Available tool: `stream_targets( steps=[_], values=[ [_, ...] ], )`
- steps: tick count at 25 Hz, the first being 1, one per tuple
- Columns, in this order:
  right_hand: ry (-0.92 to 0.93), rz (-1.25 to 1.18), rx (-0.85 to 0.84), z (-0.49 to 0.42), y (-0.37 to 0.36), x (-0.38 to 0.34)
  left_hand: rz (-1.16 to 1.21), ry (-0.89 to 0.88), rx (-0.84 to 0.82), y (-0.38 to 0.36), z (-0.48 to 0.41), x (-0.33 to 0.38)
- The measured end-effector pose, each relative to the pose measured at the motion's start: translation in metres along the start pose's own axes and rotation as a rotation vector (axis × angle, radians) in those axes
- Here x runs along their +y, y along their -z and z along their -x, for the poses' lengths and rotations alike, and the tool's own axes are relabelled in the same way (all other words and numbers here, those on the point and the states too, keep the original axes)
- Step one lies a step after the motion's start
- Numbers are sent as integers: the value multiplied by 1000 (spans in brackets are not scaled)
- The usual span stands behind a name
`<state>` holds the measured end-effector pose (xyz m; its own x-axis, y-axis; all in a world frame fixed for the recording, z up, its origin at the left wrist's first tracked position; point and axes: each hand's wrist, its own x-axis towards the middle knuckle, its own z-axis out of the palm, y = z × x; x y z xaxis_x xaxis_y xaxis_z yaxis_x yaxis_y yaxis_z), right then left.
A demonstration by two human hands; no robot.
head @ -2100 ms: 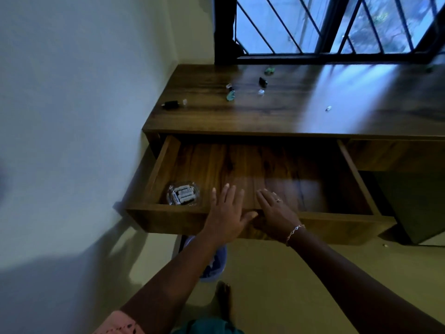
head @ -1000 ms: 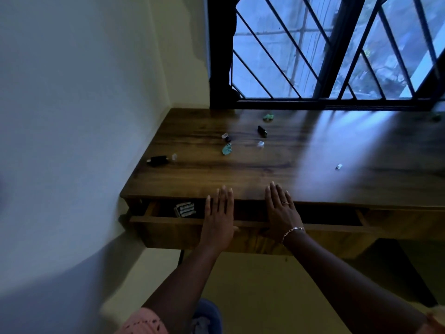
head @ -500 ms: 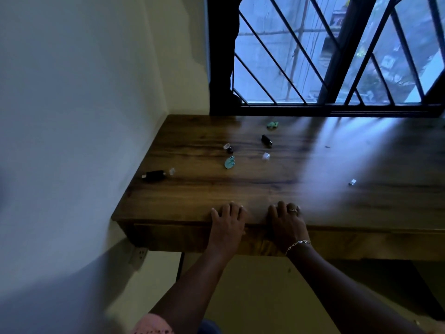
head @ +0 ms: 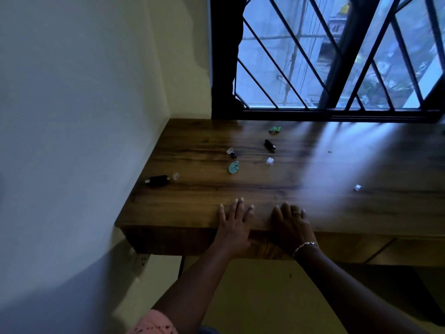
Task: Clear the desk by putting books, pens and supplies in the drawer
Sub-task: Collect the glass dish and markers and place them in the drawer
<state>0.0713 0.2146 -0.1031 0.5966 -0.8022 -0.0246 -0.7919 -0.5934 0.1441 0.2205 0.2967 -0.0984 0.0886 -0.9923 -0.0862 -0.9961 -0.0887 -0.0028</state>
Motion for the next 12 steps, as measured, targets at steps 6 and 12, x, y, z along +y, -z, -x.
stream_targets(
  steps=[6,12],
  values=[
    [42,-279,-102,-1,19,17,201,19,-85,10,-9,-8],
    [-46,-482,88,-54,25,26,271,45,40,23,-47,-18]
  ],
)
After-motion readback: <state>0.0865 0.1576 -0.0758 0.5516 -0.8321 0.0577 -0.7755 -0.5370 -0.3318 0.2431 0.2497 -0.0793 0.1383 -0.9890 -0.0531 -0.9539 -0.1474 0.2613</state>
